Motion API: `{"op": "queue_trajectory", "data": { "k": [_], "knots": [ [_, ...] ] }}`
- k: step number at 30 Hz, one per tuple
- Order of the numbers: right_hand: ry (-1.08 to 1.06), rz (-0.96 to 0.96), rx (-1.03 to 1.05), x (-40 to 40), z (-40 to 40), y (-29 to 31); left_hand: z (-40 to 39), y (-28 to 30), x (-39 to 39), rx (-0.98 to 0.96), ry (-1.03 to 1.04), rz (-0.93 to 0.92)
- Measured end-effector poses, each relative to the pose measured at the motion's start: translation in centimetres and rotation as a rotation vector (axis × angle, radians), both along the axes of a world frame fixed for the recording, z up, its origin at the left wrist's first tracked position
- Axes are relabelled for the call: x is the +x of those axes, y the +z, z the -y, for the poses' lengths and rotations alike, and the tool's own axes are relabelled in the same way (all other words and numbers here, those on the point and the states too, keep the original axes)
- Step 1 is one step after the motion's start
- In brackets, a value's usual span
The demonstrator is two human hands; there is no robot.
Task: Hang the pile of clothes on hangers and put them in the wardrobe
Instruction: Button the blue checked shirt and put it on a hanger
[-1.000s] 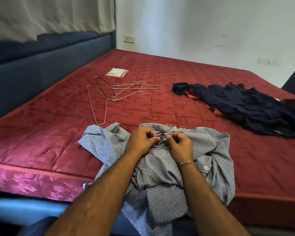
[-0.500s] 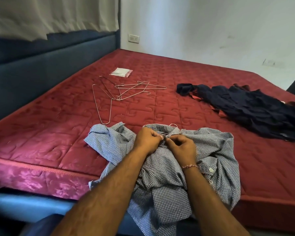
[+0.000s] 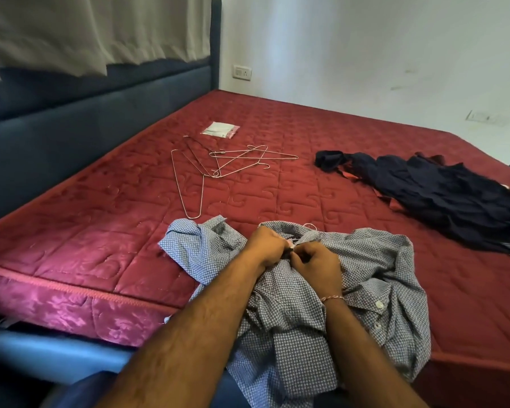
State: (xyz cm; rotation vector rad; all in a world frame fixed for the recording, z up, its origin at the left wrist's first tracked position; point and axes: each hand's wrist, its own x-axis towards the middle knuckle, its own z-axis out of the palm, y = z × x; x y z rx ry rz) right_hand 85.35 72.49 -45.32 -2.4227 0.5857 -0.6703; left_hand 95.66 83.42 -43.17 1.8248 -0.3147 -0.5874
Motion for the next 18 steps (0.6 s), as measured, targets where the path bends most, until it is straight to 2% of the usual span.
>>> {"op": "queue_trajectory", "data": {
  "k": [4, 8, 18],
  "knots": [
    [-0.065, 0.078, 0.068, -0.3, -0.1, 0.1, 0.2, 0.2, -0.3, 0.058, 0.013, 0.067],
    [-0.082, 0.138, 0.242, -0.1, 0.3, 0.0, 0.4, -0.5, -0.4, 0.069, 0.012, 0.102],
    [0.008, 0.189, 0.341, 0.2, 0.4, -0.1, -0.1, -0.6, 0.3, -0.106, -0.035, -0.062]
  ]
}}
